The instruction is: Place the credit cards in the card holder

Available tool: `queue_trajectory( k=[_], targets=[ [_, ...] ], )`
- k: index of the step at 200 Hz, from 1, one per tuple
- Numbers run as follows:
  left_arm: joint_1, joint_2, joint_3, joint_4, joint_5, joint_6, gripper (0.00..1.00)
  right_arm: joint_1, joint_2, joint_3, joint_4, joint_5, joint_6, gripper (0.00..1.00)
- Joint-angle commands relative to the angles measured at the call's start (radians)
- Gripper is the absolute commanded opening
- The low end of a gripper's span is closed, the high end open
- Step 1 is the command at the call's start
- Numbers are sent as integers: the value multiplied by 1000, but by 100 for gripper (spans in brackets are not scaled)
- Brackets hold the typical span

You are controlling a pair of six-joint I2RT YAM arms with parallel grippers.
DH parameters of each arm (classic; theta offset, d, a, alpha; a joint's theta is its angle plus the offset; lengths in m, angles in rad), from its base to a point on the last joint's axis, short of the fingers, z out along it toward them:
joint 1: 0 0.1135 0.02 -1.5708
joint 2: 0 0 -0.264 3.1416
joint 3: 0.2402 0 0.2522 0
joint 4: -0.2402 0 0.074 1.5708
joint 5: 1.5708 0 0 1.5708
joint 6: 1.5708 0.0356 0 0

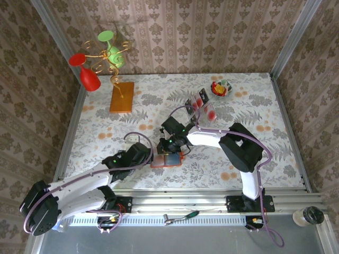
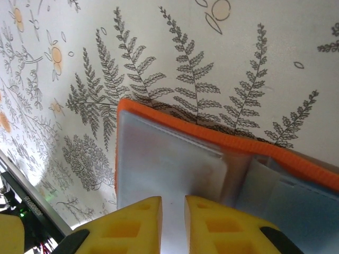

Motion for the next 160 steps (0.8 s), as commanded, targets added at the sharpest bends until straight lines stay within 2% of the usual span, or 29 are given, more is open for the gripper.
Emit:
queue_trajectory(
  k=[1, 37, 73, 101, 122, 160],
  targets=[
    [7, 11, -16, 25, 6, -15, 100, -3, 22, 23, -22, -16, -12, 21],
    [7, 36, -9, 33, 10, -13, 100, -22, -26, 42, -55, -20, -34, 21],
    [6, 44, -12, 42, 16, -9, 100, -100, -128, 50, -116, 5, -83, 23],
    [6, 64, -9, 58, 18, -4, 100, -178, -169, 97, -238, 63, -177, 27],
    [6, 90, -3, 71, 23, -4, 100, -228, -190, 144, -352, 160, -265, 32],
    [5, 137, 14, 95, 28, -2, 100, -302, -187, 213, -441, 282, -353, 39]
  ],
)
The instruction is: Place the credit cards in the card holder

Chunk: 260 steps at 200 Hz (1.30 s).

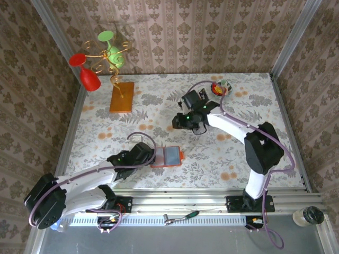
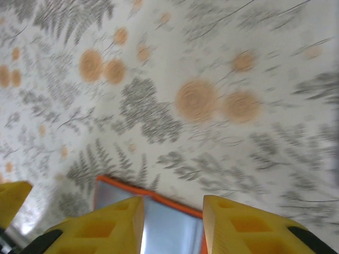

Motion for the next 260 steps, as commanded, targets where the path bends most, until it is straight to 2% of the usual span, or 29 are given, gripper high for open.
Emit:
queue_trajectory(
  k=[1, 78, 135, 190, 260],
  targets=[
    [5, 26, 16, 21, 7, -2, 100, -30, -12, 44, -134, 119, -104, 39],
    [6, 72, 32, 34, 12, 6, 100, -42, 124, 246, -303, 353, -242, 39],
    [5, 79, 30, 41, 10, 7, 100, -42, 254, 341, -367, 430, -263, 35],
    [7, 83, 26, 53, 12, 14, 100, -42, 324, 373, -387, 490, -271, 34],
    [9, 87, 23, 59, 13, 14, 100, -46, 364, 385, -394, 441, -268, 32]
  ],
)
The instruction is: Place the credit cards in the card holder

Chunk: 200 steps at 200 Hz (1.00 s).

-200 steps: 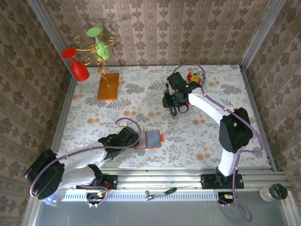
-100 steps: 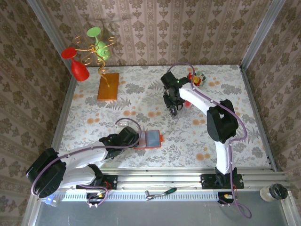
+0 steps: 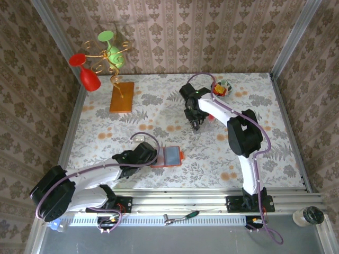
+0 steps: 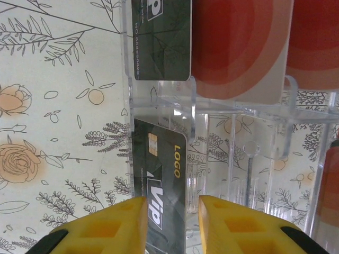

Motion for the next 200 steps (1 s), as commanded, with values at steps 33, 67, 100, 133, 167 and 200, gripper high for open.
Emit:
queue_trajectory(
  k=[33, 67, 100, 133, 167, 200],
  targets=[
    [9, -9, 17, -4, -1, 10, 100, -8, 27, 19, -28, -32, -6, 28],
    [8, -20, 9, 0, -6, 6, 100, -16, 20, 18, -21, -56, 2, 24],
    [9, -20, 8, 1, -4, 6, 100, -22, 10, 11, -12, -83, 9, 20],
    [9, -19, 6, 5, -1, 4, 100, -30, -6, 5, -8, -117, 12, 19],
    [8, -16, 8, 9, 0, 4, 100, -35, -17, 2, -3, -149, 15, 11],
    [7, -16, 10, 8, 1, 4, 100, -41, -29, 9, -6, -171, 12, 6]
  ],
)
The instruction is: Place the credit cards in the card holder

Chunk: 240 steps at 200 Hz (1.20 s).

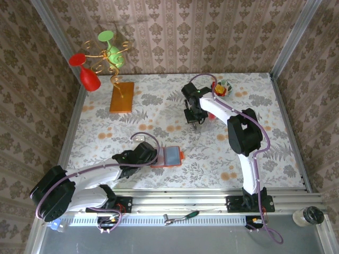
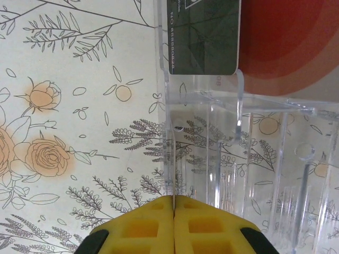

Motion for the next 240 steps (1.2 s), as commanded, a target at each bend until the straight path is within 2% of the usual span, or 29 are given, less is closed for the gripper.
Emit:
queue_trajectory(
  k=[1, 38, 106, 169, 206, 240],
  targets=[
    [7, -13, 10, 0, 0, 4, 100, -10, -39, 8, -17, -35, -1, 6],
    [7, -16, 12, -13, -5, 5, 100, -11, -85, 16, -23, -64, -3, 0],
    [9, -40, 8, -53, -31, 3, 100, 22, -257, -83, 40, -165, 52, 0],
    [9, -54, 2, -83, -41, -8, 100, 194, -360, -315, 244, -326, 196, 0],
    [9, -59, -9, -91, -46, -16, 100, 301, -349, -398, 342, -349, 272, 0],
    [9, -60, -18, -95, -47, -22, 100, 350, -339, -441, 405, -347, 314, 0]
  ],
)
